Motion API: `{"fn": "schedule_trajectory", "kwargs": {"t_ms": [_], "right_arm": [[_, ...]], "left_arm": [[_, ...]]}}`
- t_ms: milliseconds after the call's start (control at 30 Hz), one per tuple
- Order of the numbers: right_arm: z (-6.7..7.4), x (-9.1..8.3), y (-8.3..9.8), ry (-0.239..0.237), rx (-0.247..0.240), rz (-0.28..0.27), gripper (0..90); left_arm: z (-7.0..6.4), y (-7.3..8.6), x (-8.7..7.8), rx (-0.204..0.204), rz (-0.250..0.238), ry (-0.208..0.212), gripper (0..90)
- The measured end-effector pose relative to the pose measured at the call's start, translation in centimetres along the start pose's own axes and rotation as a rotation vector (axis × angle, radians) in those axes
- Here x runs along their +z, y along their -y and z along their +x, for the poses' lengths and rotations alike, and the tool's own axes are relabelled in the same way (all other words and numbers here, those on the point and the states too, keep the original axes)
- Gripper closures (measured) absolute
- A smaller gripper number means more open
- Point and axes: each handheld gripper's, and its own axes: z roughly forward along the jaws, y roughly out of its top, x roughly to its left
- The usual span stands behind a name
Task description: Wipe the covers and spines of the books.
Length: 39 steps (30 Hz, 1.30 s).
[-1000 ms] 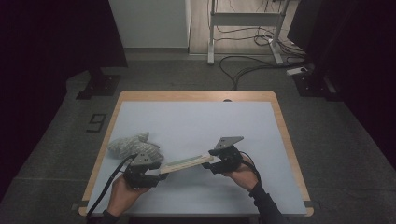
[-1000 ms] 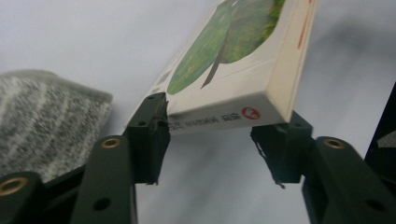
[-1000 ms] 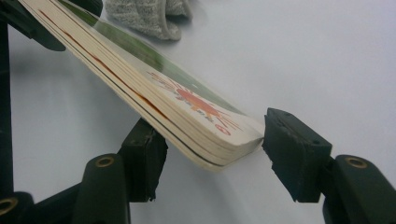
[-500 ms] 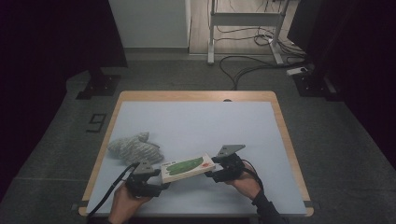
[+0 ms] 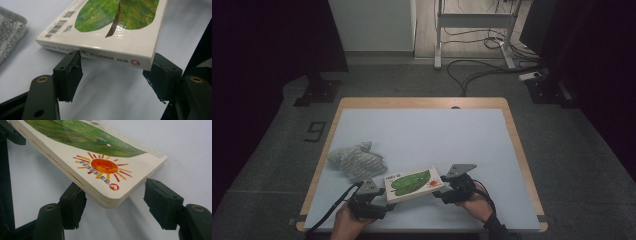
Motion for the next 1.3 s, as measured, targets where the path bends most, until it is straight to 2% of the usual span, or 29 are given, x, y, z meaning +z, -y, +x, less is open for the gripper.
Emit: {"fn": "schedule_trajectory", "kwargs": {"t_ms": [333, 900, 1000, 1100, 1200, 1300], "right_arm": [[0.5, 0.2, 1.4, -0.008, -0.001, 0.002, 34.9], [1.2, 0.3, 2.6, 0.003, -0.036, 0.011, 36.1], [1.3, 0.3, 2.8, 0.0, -0.038, 0.02, 36.1], [1.1, 0.0, 2.9, -0.013, -0.026, -0.006, 37.5], [0.9, -0.4, 2.9, -0.005, -0.021, -0.008, 37.6], [0.6, -0.5, 3.0, 0.009, -0.021, -0.007, 37.6]], "left_arm": [[-0.4, 1.0, 0.5, 0.033, 0.014, 0.0, 33.6], [-0.7, 1.9, 1.2, 0.046, 0.029, 0.004, 35.7], [-0.9, 2.0, 1.3, 0.059, 0.035, -0.007, 36.2], [-1.0, 2.1, 1.3, 0.071, 0.036, -0.02, 36.6], [-0.8, 2.0, 1.1, 0.052, 0.029, 0.012, 36.5], [-0.6, 2.0, 0.8, 0.048, 0.023, 0.008, 36.3]]}}
